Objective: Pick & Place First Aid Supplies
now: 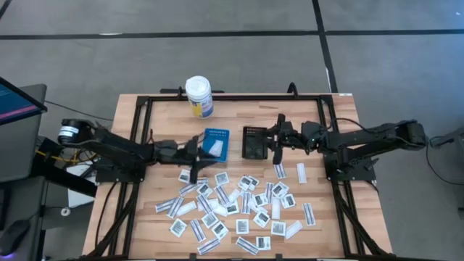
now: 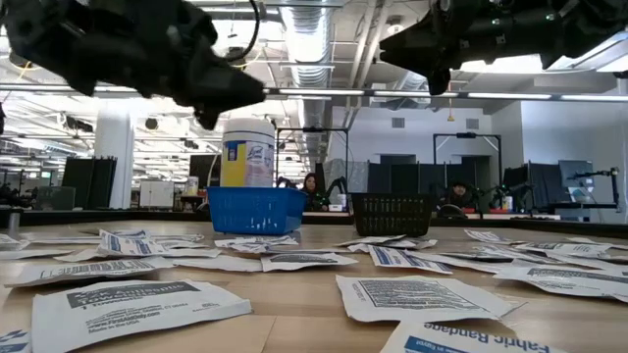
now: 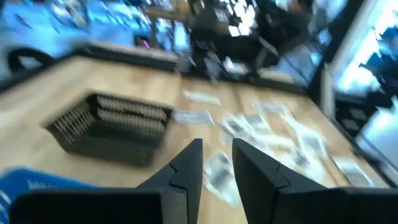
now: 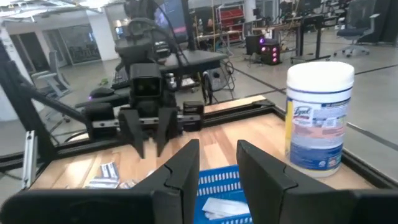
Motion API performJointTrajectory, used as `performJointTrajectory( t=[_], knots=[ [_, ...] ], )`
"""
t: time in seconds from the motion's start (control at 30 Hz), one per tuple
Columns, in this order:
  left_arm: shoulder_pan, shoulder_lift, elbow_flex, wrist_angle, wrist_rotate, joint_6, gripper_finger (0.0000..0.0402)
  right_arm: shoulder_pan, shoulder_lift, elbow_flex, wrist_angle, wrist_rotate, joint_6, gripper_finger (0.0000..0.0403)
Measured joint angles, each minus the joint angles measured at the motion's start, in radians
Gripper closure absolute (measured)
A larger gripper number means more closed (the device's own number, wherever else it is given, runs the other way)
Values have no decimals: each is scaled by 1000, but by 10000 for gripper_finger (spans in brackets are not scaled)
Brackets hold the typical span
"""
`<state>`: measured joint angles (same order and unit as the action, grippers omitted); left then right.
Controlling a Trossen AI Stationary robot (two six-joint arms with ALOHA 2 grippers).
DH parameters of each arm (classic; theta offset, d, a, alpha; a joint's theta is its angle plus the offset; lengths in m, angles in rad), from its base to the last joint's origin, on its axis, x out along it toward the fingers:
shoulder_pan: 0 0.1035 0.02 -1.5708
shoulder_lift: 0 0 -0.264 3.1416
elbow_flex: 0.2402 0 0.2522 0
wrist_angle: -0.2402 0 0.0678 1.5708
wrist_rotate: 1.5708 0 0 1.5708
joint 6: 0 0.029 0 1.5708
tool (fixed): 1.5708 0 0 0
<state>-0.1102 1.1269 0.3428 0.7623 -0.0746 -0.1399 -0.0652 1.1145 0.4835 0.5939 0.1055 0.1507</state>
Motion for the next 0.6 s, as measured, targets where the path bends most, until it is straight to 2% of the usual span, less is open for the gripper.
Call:
performJointTrajectory(
  t=[0.23, 0.37, 0.43, 0.6],
  knots=[
    [-217, -81, 0, -199, 1, -22, 315, 64, 6, 0, -77, 0, 0, 301],
    [-324, -116, 0, -387, -77, -22, 315, 101, 43, 0, -74, 0, 0, 301],
    [-362, -132, 0, -484, -108, -34, 315, 112, 70, 0, -73, -2, 0, 301],
    [-411, -168, 0, -695, -109, -147, 315, 132, 124, 0, -59, -1, 0, 301]
  ],
)
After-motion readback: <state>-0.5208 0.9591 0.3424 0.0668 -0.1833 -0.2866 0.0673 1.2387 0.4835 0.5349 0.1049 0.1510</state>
